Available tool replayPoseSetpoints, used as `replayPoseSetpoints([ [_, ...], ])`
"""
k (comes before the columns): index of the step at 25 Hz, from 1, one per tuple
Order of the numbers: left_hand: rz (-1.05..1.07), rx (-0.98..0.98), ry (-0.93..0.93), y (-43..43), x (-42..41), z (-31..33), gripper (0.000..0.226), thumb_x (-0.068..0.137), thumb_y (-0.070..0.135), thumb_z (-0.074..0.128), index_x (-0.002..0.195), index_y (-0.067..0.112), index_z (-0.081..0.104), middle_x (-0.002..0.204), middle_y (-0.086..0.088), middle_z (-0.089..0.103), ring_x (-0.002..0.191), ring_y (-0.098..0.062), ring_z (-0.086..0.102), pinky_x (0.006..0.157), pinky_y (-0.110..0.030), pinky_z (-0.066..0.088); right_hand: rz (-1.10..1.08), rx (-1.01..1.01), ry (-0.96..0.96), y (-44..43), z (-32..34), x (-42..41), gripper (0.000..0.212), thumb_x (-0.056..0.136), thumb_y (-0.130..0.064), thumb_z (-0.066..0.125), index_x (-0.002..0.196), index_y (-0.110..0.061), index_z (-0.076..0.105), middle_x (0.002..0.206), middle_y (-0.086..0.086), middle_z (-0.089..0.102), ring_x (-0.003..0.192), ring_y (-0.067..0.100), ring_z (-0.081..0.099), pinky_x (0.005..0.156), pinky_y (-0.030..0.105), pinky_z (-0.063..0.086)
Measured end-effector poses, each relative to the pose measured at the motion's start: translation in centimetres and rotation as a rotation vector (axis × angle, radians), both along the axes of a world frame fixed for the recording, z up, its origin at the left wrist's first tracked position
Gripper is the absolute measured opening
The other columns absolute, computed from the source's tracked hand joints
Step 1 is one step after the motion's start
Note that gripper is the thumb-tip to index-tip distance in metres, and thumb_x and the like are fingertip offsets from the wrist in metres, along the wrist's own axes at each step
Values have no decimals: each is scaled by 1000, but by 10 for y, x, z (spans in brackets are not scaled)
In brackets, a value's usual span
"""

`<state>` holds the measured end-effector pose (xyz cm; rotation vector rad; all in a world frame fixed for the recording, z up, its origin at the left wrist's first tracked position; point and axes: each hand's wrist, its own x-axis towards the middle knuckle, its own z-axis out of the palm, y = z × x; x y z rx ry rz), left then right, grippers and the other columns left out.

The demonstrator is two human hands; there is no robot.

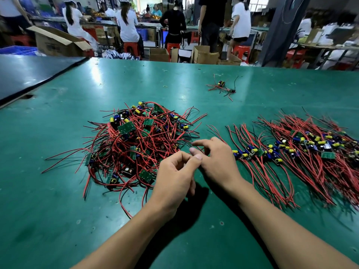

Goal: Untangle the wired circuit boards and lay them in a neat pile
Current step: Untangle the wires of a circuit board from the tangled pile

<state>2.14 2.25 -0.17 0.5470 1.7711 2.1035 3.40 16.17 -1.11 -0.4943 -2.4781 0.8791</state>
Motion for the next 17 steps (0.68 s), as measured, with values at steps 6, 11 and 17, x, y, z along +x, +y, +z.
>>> replayPoseSetpoints([
  [6, 59, -1, -28, 1, -8, -3, 21, 93, 18, 63, 78, 6, 54, 61, -14, 41, 47, -19, 31, 41, -24, 24, -13, 48, -387, -15, 17, -48, 41, 87, -60, 66, 125, -43, 66, 123, 2, 42, 127, 25, 34, 100, 36, 26],
  [11, 59, 30, -58, 0, -12, -5, 22, 95, 16, 60, 76, 7, 57, 46, -12, 45, 30, -19, 39, 34, -19, 32, -8, -67, -300, -20, 12, -43, 21, 91, -42, 68, 111, -41, 72, 123, 5, 59, 126, 29, 44, 95, 37, 28],
  [17, 29, 34, -94, 0, -10, -1, 24, 96, 17, 59, 76, 5, 56, 48, -5, 51, 32, -16, 45, 35, -19, 37, -24, -460, -98, -18, 21, -30, 13, 82, -32, 79, 76, -27, 69, 88, -4, 75, 99, 21, 68, 103, 49, 43],
])
